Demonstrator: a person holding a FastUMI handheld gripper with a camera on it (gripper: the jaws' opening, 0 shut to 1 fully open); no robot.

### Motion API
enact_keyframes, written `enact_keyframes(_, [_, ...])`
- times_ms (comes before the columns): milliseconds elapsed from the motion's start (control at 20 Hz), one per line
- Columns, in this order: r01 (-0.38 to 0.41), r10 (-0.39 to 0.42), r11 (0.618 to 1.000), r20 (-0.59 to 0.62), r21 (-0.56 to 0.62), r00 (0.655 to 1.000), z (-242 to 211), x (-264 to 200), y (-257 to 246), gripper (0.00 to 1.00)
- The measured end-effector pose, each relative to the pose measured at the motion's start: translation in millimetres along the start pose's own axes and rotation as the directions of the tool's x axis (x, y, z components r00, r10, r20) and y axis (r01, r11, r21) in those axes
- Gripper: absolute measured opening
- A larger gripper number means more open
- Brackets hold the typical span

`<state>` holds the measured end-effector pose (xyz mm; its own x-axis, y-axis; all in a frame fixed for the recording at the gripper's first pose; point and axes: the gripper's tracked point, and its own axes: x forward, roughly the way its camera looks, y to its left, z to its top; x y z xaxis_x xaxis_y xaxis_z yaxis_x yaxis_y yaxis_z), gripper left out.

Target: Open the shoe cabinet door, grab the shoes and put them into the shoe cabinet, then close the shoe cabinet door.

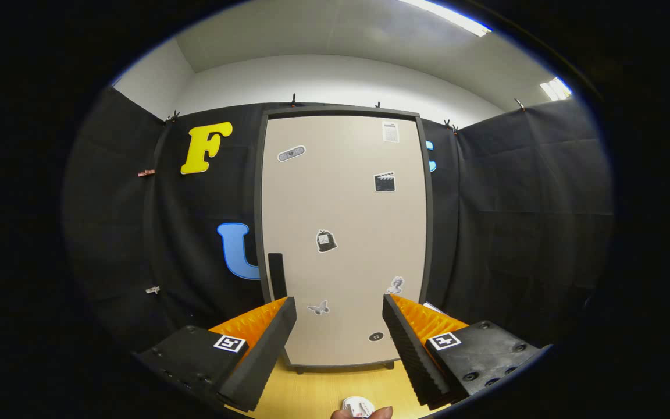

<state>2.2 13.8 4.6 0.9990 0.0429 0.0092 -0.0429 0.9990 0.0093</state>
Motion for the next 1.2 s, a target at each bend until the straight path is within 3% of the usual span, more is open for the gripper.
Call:
enact_keyframes(350, [-0.077, 0.077, 0.997, -0.002, 0.000, 0.997, -17.0, 65.2, 74.2, 0.99])
enact_keyframes(800, [-0.052, 0.052, 0.998, -0.022, -0.018, 0.998, -56.8, 174.0, 114.0, 0.97])
enact_keyframes(1100, [-0.007, 0.006, 1.000, -0.060, -0.011, 0.998, -85.5, 227.4, 112.9, 0.72])
enact_keyframes(1200, [0.015, -0.016, 1.000, -0.056, -0.021, 0.998, -86.2, 228.5, 110.4, 0.51])
